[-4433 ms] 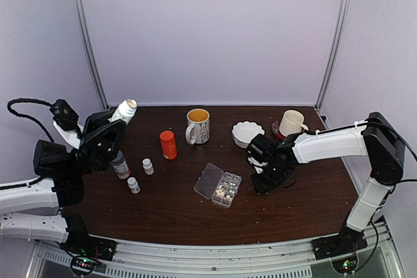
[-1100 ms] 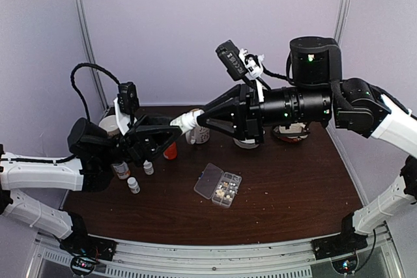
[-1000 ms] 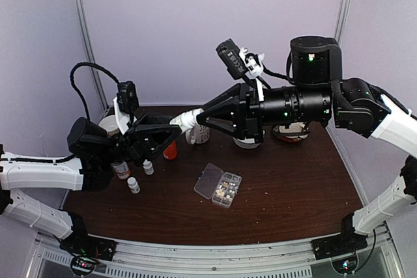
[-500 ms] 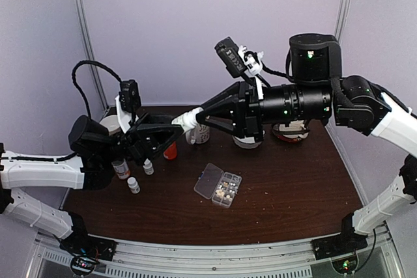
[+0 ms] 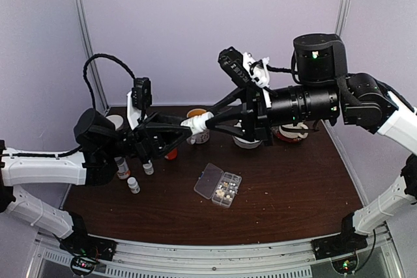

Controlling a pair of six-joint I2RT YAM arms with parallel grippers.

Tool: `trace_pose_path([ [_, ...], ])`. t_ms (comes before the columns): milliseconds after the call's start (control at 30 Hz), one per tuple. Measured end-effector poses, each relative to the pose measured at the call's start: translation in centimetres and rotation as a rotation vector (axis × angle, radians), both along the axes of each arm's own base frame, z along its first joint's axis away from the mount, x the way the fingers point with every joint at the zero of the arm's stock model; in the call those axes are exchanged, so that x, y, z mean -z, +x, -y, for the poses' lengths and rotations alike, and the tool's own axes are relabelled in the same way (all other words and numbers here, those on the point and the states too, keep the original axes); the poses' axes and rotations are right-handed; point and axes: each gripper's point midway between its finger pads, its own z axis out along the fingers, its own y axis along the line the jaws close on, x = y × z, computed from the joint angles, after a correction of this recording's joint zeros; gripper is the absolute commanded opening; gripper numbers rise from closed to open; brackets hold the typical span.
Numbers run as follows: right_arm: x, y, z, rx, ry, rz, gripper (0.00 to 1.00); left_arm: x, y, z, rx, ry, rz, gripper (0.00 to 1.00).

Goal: Sort the pills into containers
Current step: Screw the lid of the pill bottle onto the pill bottle.

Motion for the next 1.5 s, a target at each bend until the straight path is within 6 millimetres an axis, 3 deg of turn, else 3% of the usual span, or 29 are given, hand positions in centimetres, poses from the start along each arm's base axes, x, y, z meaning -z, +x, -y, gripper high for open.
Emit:
trace_pose_path([
  [333,0.2,-0.3,0.7,-0.033,-0.049,0.178,0.16,0.0,-0.2,0.8,0.085,0.015,-0.080,0.00],
  [800,-0.2,-1.3,1.5,-0.079,-0.026,0.284,0.16,-0.6,-0.9,1.5,0.215,0.036,-0.133,0.00],
  [1233,0.9,-1.6,1.5,-0.090,-0.057,0.264,0.15,0.2,-1.2,1.9,0.229,0.102,-0.131,0.00],
  [1500,1.2,-1.4,1.3,-0.052,-0.042,0.154,0.15,0.5,-1.2,1.6,0.163,0.140,-0.071,0.00],
])
